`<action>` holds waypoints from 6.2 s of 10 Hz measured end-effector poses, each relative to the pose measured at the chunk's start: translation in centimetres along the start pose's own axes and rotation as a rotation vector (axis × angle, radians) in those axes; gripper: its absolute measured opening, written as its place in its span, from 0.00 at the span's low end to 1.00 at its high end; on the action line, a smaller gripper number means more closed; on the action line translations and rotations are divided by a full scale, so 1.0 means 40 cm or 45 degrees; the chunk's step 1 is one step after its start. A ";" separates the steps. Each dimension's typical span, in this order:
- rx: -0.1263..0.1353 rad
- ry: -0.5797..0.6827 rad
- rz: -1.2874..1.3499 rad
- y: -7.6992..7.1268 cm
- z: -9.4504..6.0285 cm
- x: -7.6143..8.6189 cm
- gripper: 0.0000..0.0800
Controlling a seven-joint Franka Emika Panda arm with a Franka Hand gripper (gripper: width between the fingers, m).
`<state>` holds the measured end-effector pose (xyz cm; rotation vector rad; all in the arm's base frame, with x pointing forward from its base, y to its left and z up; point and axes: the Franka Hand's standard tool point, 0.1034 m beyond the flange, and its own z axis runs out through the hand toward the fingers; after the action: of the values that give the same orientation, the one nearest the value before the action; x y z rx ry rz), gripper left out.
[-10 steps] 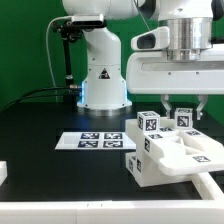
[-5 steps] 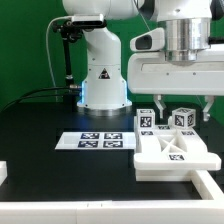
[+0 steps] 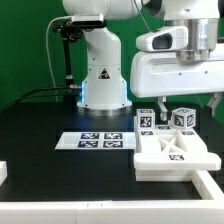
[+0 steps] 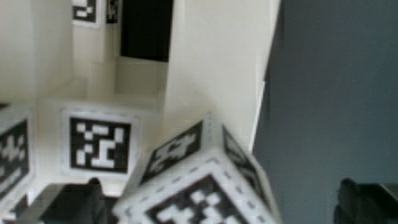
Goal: Assemble chair
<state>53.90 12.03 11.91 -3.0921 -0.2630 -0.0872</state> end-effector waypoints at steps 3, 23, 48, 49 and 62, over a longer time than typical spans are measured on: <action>-0.009 0.010 -0.236 0.007 0.007 0.001 0.81; 0.008 -0.025 0.547 -0.010 0.008 -0.001 0.77; 0.039 -0.057 1.460 -0.008 0.018 -0.016 0.36; 0.047 -0.059 1.603 -0.009 0.019 -0.016 0.36; 0.134 -0.147 2.608 -0.024 0.020 -0.009 0.36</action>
Offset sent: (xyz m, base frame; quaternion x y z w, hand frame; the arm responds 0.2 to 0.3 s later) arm -0.0002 0.0011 -0.0057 -0.0062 0.0413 -0.1187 0.9921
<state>53.44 12.93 11.11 -1.7653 2.4144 0.1589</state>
